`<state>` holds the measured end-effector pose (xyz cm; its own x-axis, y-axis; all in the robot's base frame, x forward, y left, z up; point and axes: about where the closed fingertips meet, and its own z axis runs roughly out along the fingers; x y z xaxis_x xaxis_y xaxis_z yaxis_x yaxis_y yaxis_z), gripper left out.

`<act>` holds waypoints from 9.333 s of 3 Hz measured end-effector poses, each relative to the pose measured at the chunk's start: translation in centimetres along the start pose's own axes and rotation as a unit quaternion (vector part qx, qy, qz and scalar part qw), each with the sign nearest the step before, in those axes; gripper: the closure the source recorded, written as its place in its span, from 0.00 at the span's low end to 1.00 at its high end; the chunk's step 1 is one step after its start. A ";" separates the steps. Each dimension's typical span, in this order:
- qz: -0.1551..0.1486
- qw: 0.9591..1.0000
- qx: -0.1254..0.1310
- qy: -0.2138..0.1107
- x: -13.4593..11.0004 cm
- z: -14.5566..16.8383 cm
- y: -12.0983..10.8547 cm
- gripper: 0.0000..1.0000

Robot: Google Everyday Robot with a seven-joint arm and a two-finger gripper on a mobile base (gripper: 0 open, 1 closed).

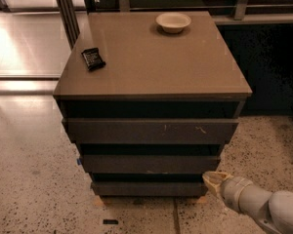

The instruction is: Open bottom drawer

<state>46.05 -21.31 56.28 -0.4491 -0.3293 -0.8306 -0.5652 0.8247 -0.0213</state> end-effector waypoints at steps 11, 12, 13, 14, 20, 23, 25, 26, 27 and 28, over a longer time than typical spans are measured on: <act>0.128 0.992 0.018 -0.010 19.7 23.3 -3.2 1.00; 0.128 0.991 0.037 -0.023 19.5 24.9 -5.2 1.00; 0.139 0.988 0.061 -0.029 19.8 27.0 -7.1 1.00; 0.143 0.987 0.074 -0.025 19.9 29.0 -8.7 1.00; 0.215 0.963 0.120 0.108 24.8 31.0 -10.4 1.00; 0.387 0.905 0.029 0.176 28.6 31.4 -9.3 1.00; 0.390 0.902 0.015 0.185 29.2 31.6 -8.4 1.00; 0.391 0.901 0.015 0.187 29.4 31.5 -8.2 1.00; 0.391 0.901 0.015 0.187 29.3 31.6 -8.1 1.00; 0.392 0.899 0.007 0.194 29.9 31.6 -7.3 1.00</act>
Offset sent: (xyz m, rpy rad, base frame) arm -0.0043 -0.0114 -0.1234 0.1249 0.0079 -0.2164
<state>58.67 -22.64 14.04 -0.9152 0.2220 -0.3363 0.0377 0.8781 0.4771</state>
